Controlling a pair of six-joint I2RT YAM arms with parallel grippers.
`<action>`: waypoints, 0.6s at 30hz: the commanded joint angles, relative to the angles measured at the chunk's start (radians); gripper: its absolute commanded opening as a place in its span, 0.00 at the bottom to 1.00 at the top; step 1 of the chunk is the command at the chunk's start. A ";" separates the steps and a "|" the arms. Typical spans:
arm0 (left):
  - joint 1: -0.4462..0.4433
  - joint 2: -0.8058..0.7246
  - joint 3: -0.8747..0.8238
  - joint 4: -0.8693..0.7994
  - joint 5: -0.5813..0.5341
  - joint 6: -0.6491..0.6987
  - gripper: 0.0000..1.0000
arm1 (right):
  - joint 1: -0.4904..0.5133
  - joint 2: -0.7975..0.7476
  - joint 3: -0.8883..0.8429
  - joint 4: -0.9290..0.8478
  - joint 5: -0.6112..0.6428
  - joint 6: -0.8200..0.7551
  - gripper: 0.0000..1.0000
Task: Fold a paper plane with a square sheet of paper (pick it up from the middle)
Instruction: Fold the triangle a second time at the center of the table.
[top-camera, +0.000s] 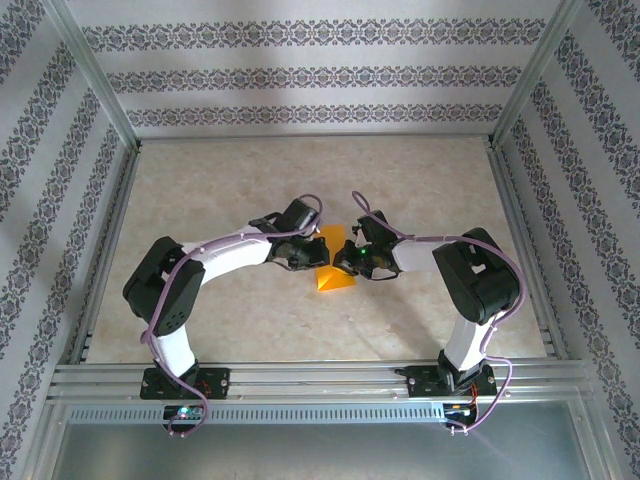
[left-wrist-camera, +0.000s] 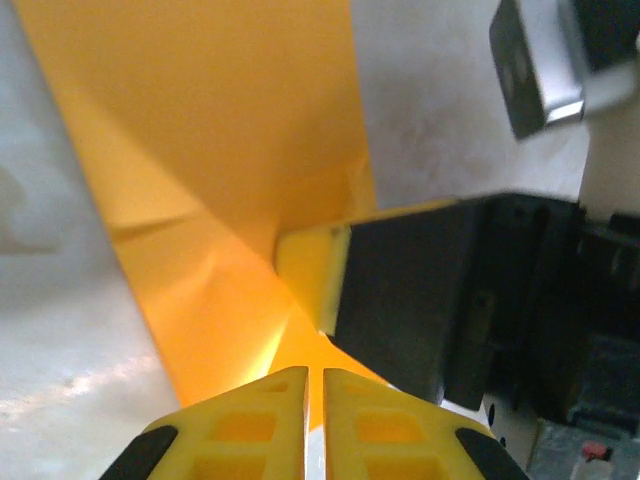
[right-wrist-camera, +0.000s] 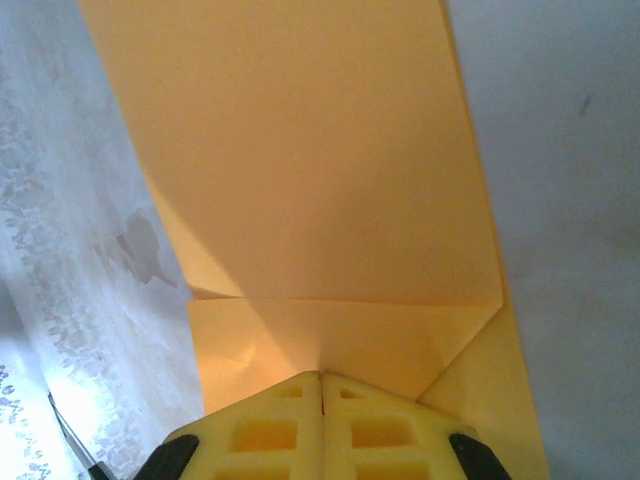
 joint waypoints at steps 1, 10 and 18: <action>-0.027 0.041 -0.024 0.017 0.026 -0.049 0.11 | -0.010 0.072 -0.024 -0.126 0.098 0.011 0.00; -0.034 0.111 -0.031 -0.012 0.042 -0.031 0.07 | -0.012 0.085 -0.024 -0.129 0.094 0.019 0.00; -0.034 0.111 -0.047 -0.068 -0.002 0.015 0.06 | -0.012 0.095 -0.024 -0.138 0.100 0.020 0.00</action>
